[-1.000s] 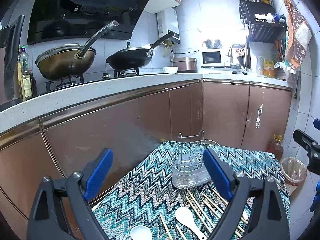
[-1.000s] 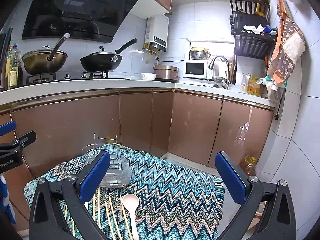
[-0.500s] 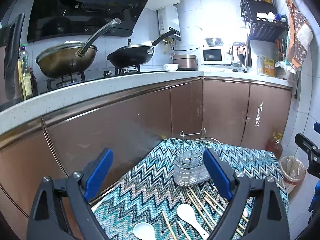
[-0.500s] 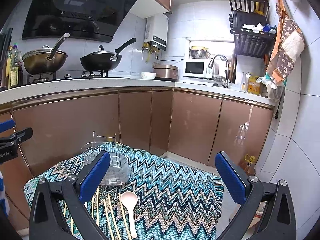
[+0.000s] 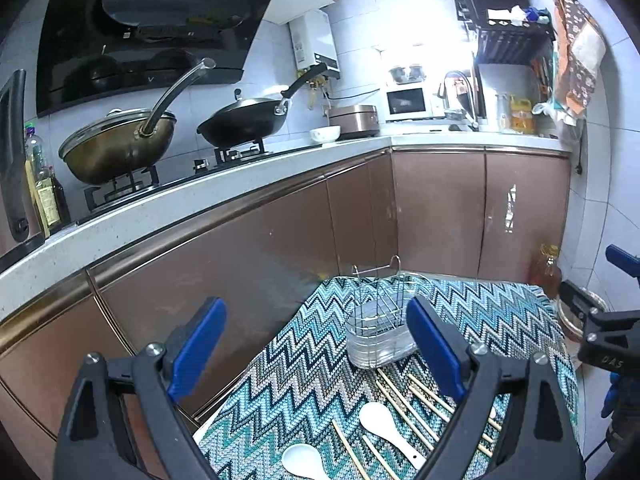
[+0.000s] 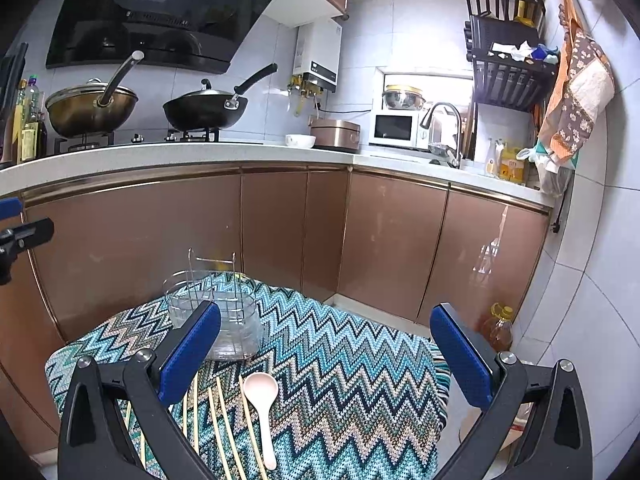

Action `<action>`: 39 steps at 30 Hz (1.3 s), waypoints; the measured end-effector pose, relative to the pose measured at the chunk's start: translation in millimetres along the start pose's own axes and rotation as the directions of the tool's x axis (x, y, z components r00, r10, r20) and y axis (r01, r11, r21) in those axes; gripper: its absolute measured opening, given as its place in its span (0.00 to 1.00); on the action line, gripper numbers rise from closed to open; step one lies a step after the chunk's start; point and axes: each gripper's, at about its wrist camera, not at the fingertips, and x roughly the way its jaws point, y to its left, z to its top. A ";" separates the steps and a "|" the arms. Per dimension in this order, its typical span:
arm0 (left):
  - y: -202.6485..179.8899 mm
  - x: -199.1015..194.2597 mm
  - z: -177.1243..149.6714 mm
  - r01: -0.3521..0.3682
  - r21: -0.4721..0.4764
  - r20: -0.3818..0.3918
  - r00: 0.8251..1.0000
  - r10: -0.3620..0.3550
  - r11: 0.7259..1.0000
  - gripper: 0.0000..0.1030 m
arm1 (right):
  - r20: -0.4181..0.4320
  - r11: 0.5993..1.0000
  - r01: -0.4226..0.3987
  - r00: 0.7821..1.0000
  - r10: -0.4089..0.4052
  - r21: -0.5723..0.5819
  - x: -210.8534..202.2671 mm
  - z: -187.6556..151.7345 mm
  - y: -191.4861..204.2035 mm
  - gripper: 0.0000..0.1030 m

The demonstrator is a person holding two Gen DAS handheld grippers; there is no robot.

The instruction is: Organize utensils

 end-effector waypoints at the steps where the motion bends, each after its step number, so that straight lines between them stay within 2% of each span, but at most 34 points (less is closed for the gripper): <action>1: -0.1 -1.4 0.0 0.000 0.003 0.002 1.000 -0.001 1.000 0.89 | -0.004 1.000 0.000 1.000 0.000 0.001 0.3 -1.0 0.7 1.00; 14: 23.1 0.4 -15.0 -0.004 -0.057 -0.018 1.000 0.003 0.998 0.89 | 0.006 1.000 0.010 1.000 -0.009 -0.016 -6.9 0.1 4.9 1.00; 25: 41.3 -1.8 -17.8 -0.029 -0.106 0.026 0.999 0.032 0.994 0.89 | -0.007 1.000 -0.011 1.000 0.010 -0.022 -0.2 -1.3 1.1 1.00; 39: 62.0 22.5 -43.7 -0.053 -0.134 -0.061 0.997 0.046 0.990 0.89 | -0.058 0.997 -0.064 0.996 0.062 -0.034 24.9 -11.4 6.5 1.00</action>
